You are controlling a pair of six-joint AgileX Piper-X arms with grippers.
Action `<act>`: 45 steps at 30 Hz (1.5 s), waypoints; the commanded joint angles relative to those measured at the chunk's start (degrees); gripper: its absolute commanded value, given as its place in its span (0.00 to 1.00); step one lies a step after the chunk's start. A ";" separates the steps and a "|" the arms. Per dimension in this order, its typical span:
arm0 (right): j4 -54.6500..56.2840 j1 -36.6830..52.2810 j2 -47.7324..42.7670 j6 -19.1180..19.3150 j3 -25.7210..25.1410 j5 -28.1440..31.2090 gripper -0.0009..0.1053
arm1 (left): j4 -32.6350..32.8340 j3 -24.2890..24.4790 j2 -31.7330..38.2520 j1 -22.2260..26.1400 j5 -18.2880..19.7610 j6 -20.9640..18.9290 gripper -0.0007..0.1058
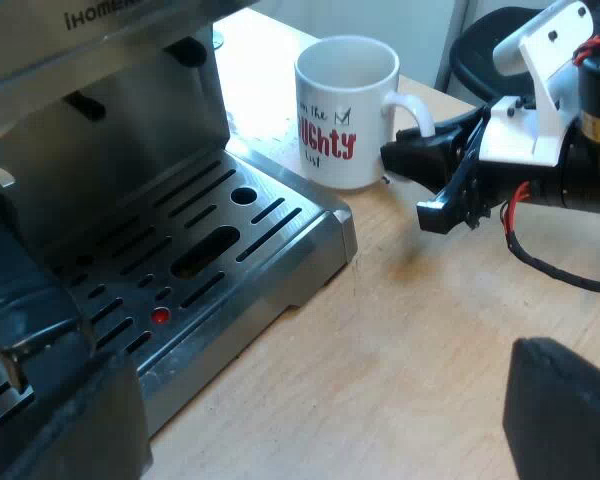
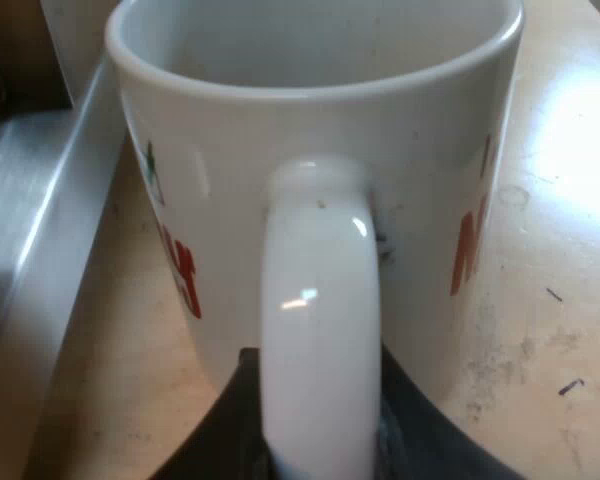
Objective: Remove mug from coffee machine
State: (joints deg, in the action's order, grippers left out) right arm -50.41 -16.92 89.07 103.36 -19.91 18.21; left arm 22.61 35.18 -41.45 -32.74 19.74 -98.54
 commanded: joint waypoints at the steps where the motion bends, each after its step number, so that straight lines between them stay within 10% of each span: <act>1: -3.45 0.19 0.78 -0.03 -0.40 -0.04 0.01 | -0.66 -0.01 0.00 -0.42 0.25 -0.59 0.79; 9: -1.55 0.19 0.89 -0.80 -0.40 -0.04 0.09 | -0.66 -0.01 0.00 -0.42 0.25 -0.59 0.79; 24: 3.17 0.08 0.89 -4.64 -0.40 -0.04 0.70 | -0.66 -0.01 0.00 -0.42 0.25 -0.59 0.79; 45: 22.93 0.08 -14.72 -4.64 -0.40 -0.45 0.71 | -0.66 -0.01 0.00 -0.42 0.25 -0.45 0.79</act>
State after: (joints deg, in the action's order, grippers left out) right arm -28.40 -16.92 74.89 98.48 -20.06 18.21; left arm 22.61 35.18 -41.45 -32.74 19.74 -98.54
